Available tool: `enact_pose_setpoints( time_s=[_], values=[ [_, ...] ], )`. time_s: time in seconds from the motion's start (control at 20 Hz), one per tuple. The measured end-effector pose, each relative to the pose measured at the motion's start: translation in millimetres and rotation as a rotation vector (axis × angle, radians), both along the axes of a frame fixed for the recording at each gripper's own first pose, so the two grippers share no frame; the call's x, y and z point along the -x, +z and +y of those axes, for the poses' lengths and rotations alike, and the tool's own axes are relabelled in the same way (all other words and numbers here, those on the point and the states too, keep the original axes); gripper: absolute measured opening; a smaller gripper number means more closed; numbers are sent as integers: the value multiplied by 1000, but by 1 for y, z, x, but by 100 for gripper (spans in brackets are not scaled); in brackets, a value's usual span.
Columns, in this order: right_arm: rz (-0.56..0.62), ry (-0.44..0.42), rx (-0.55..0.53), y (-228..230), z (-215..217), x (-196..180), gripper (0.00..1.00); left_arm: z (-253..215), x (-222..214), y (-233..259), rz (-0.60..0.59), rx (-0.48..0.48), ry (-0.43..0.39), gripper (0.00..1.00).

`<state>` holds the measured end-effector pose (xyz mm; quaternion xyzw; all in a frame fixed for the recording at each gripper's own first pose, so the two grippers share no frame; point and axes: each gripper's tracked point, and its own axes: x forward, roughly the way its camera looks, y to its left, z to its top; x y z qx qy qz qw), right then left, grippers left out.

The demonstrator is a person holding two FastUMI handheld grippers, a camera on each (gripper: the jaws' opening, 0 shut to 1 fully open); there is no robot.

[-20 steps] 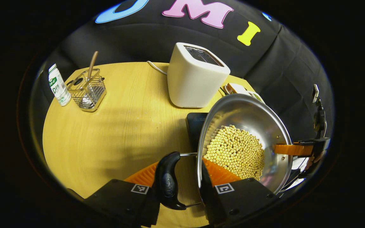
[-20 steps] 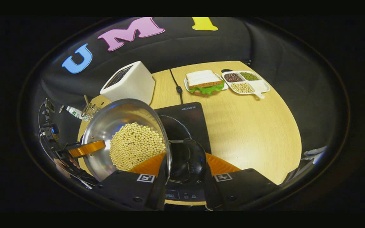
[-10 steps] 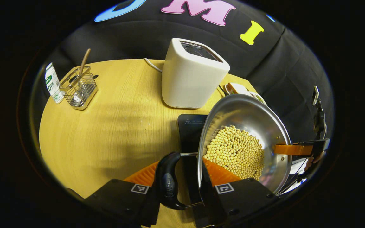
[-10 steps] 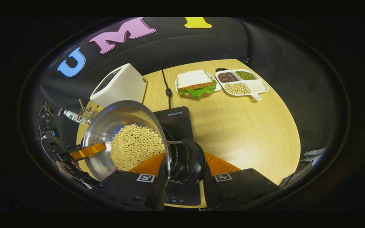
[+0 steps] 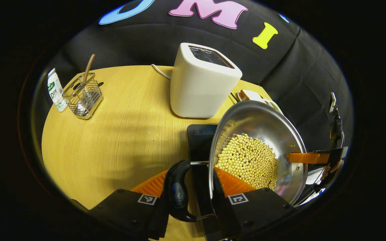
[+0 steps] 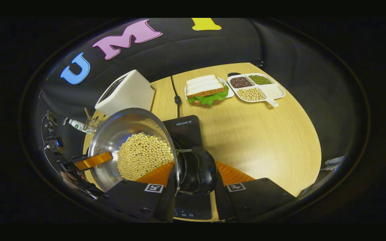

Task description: First push the handle of the pot to place it horizontally, then grasp the pot with both hands and set it on the induction cooktop.

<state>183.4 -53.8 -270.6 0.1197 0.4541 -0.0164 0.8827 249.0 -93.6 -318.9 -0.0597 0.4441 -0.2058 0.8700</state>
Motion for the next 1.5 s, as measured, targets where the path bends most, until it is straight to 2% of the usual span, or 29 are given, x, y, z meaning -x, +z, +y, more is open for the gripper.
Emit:
enact_pose_setpoints(
  time_s=[0.4,0.5,0.55,0.6,0.65,0.7,0.75,0.8,1.1,1.5],
  values=[
    [-3,10,-6,1,1,-1,55,3,5,-2,40,-27,23,63],
    [-9,15,-2,2,1,0,57,3,7,0,38,-52,15,65],
    [-13,22,-3,2,3,-1,58,3,6,1,24,-76,1,70],
    [-17,26,3,2,3,-1,60,6,4,5,-1,-105,-7,70],
    [-23,34,-7,5,6,0,64,8,2,10,-29,-128,-11,84],
    [-27,47,-23,9,13,2,71,8,1,18,-49,-137,-13,89],
    [-35,51,-27,10,16,5,86,10,1,21,-62,-149,-14,98],
    [-48,51,-20,17,13,3,100,11,4,23,-69,-155,-19,95],
    [-157,24,18,59,5,8,99,22,22,71,-167,-156,12,96],
    [-407,31,143,151,-23,43,99,34,62,173,-386,-118,165,95]
  ],
)
